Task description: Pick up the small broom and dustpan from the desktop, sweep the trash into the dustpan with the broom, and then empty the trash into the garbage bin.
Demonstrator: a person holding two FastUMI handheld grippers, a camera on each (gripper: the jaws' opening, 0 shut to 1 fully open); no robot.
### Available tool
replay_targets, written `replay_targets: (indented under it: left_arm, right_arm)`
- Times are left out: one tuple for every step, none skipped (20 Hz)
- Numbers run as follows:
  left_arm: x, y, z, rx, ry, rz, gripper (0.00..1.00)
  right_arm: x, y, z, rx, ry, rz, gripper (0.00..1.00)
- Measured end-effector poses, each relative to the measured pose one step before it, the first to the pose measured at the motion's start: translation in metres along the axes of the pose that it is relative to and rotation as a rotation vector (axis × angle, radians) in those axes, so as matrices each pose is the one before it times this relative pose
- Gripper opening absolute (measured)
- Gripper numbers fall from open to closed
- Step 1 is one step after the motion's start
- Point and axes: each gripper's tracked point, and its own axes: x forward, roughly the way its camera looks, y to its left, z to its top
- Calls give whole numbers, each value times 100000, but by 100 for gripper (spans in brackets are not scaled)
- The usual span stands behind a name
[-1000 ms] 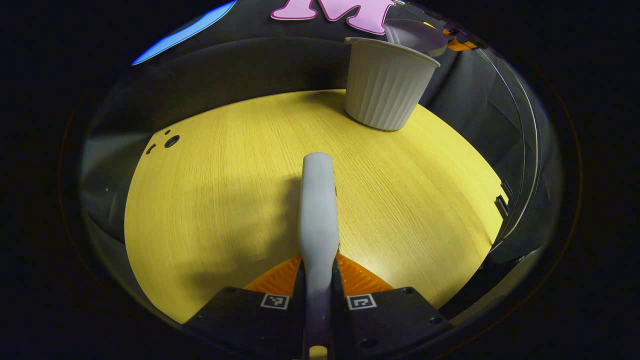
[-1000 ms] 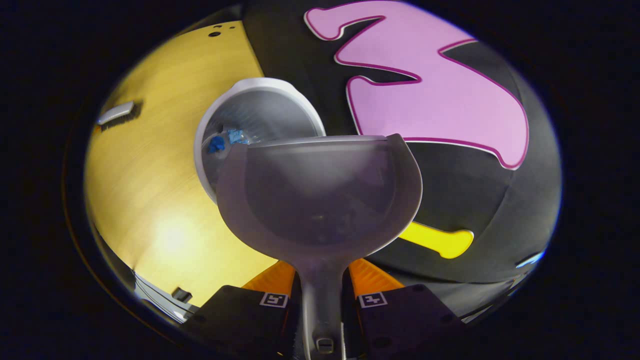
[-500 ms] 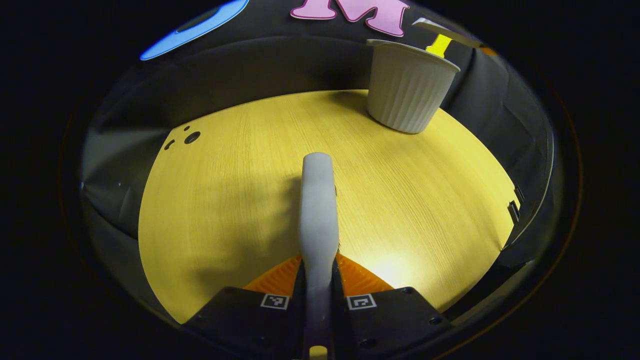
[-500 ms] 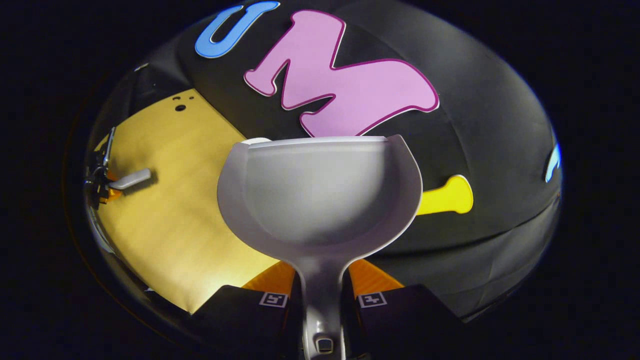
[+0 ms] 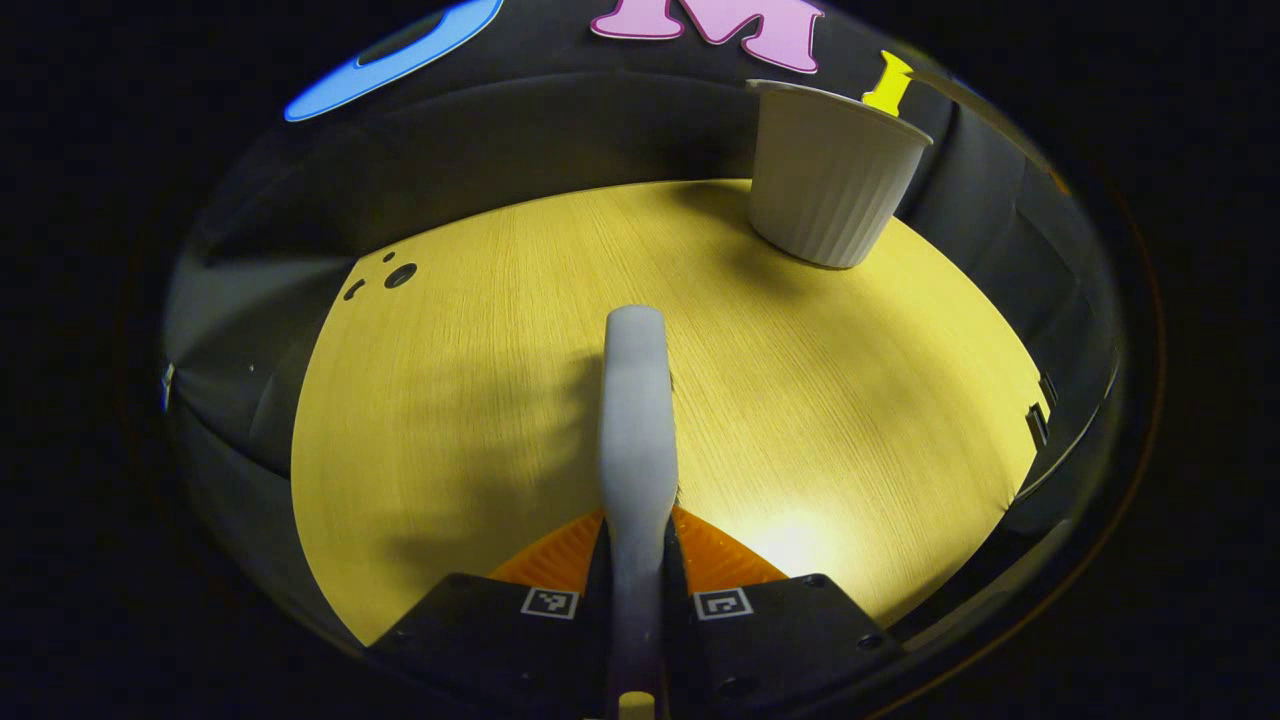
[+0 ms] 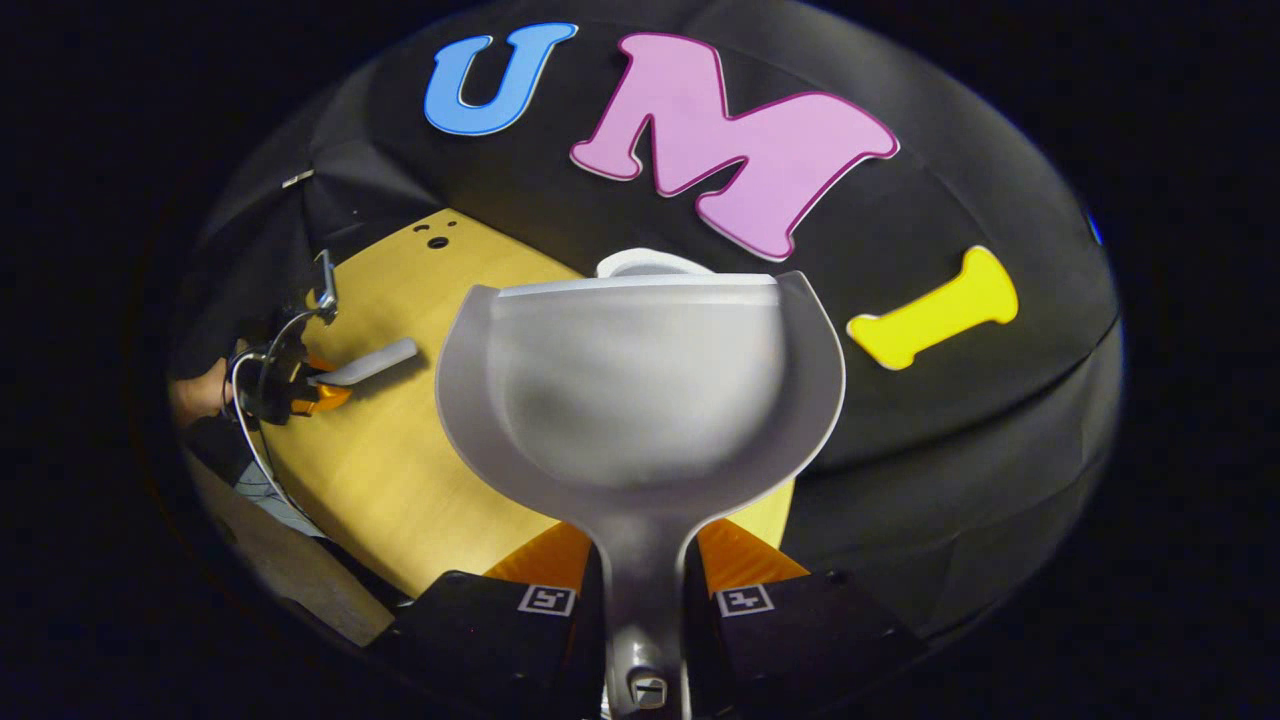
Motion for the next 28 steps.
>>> replay_targets:
  left_arm:
    - [-38,44,18,127,146,465,28]
    - [-90,-7,-19,-106,204,384,28]
    - [55,33,-42,-289,290,200,28]
    - [9,-11,-83,-255,445,143,28]
    - [-24,43,-97,-269,364,158,28]
    - [6,-32,-59,-421,363,177,28]
    - [26,74,-40,-354,272,401,28]
    - [-31,-6,10,-211,147,460,28]
    - [-7,35,-3,-244,-1,429,28]
    - [37,-4,-1,-350,49,287,28]
    - [-6,-1,-124,-511,362,150,28]
    - [40,-36,-15,-598,275,182,28]
    - [76,-62,-90,-383,350,16,28]
    - [44,3,-30,-193,300,160,28]
    - [78,16,-99,128,316,243,28]
    - [37,21,-68,348,268,408,28]
    - [62,35,-74,136,335,129,28]
    - [27,-24,32,2,-5,-120,28]
    - [105,-35,-94,2,-208,-109,28]
    - [82,-3,97,2,-496,-18,28]
    - [337,-57,-20,210,-524,114,28]
    - [179,-39,-67,223,57,221,28]
    - [365,-245,95,322,13,161,27]
    - [285,-167,-15,332,599,156,28]
    - [226,-102,16,286,309,590,28]
    - [48,56,62,457,-19,803,28]
    - [10,91,-99,348,-79,795,28]
    - [31,43,35,243,181,608,28]
  right_arm:
    - [689,1644,-1425,1752,1931,2801,36]
    - [693,1511,-1355,1556,1780,2523,36]
    - [859,1503,-1440,1279,2053,2596,41]
    - [1006,1257,-1389,824,1976,2441,40]
    - [1208,1263,-1308,963,1838,1878,41]
    - [1310,982,-1156,1002,1951,1462,36]
    - [1170,879,-1086,1145,2197,1538,36]
    - [1168,716,-947,1557,1663,1348,36]
    - [1568,655,-866,1578,1411,1570,36]
    - [1466,498,-736,2463,1136,1331,32]
    - [1254,196,-556,3088,1206,1058,32]
    - [1169,239,-632,3138,1314,1136,36]
    - [1093,135,-453,2225,922,580,32]
    - [1010,-179,-334,955,643,-496,36]
    - [869,-215,-420,-432,807,-1370,36]
    - [773,-154,-256,-1228,597,-1304,36]
    - [336,-113,-45,-892,359,-983,31]
    - [254,250,-52,-589,264,1,34]
    - [175,381,65,276,-509,469,36]
    - [141,430,114,166,-269,1387,36]
    - [192,391,-17,-58,77,1370,36]
    - [150,524,-9,-538,168,917,36]
    - [279,316,68,-787,192,648,36]
    - [189,208,-23,-674,373,596,36]
    - [248,455,68,9,774,684,36]
    - [190,495,-64,616,1190,948,36]
    - [135,171,-57,875,693,910,36]
    - [25,111,-58,943,149,442,36]
